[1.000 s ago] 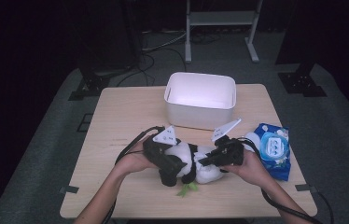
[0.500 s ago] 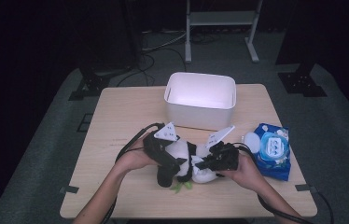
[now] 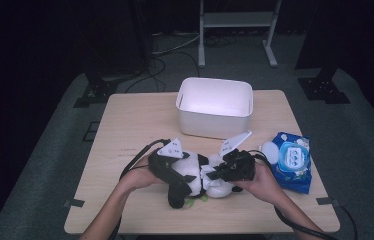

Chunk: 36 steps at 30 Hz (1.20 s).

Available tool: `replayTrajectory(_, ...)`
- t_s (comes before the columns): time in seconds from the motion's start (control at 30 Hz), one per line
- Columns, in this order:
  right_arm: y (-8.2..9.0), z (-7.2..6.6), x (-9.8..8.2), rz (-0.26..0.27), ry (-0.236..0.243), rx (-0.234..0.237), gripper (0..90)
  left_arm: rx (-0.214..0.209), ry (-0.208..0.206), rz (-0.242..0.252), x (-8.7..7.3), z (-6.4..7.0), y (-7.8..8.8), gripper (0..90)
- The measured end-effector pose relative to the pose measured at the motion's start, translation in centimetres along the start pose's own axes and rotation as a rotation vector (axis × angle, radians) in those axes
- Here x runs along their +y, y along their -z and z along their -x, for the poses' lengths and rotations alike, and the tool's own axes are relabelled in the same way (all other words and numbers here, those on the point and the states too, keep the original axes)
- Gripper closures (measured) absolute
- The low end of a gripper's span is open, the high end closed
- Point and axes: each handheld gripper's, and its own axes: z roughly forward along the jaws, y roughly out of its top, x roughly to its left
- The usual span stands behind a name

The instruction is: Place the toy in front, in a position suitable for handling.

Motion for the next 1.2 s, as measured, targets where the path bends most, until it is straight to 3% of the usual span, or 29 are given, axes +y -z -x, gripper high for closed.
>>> replayTrajectory(0.13, -0.6, -0.1, 0.8, -0.006, 0.034, 0.004, 80.4, 0.007, -0.006, 0.023, -0.7, 0.7, 0.6, 21.5)
replayTrajectory(0.37, 0.5, 0.3, -0.2, -0.011, 0.011, 0.002, 80.0, -0.006, 0.000, 0.094, -1.1, 1.2, 1.8, 21.0)
replayTrajectory(0.47, 0.8, 0.2, -0.9, -0.010, -0.002, -0.008, 79.9, 0.038, 0.012, 0.085, -1.0, 1.0, 2.8, 12.4)
replayTrajectory(0.53, 1.0, 0.1, -1.2, -0.008, -0.013, -0.003, 79.7, 0.035, 0.025, 0.091, -1.4, 0.9, 3.3, 11.7)
replayTrajectory(0.63, 1.0, 0.1, -1.2, -0.008, -0.021, 0.009, 79.3, 0.011, 0.041, 0.068, -2.4, 0.8, 3.0, 11.8)
replayTrajectory(0.7, 0.7, -0.4, -0.7, -0.013, -0.001, 0.001, 78.9, 0.001, 0.052, 0.056, -3.0, 0.7, 2.6, 12.7)
replayTrajectory(0.8, -0.3, -1.5, 0.5, -0.026, 0.043, 0.015, 78.8, -0.001, 0.065, 0.079, -3.4, 0.5, 2.3, 13.6)
replayTrajectory(0.93, -1.6, -2.6, 2.2, -0.023, 0.089, 0.049, 78.9, -0.003, 0.037, 0.068, -3.7, 0.7, 1.7, 13.9)
replayTrajectory(1.0, -2.2, -2.9, 2.7, -0.037, 0.109, 0.046, 78.9, 0.004, 0.049, 0.058, -3.9, 0.5, 1.7, 14.0)
replayTrajectory(1.2, -1.4, -2.6, 1.7, -0.073, 0.100, 0.035, 78.6, 0.002, 0.068, 0.073, -4.2, 0.3, 1.6, 13.9)
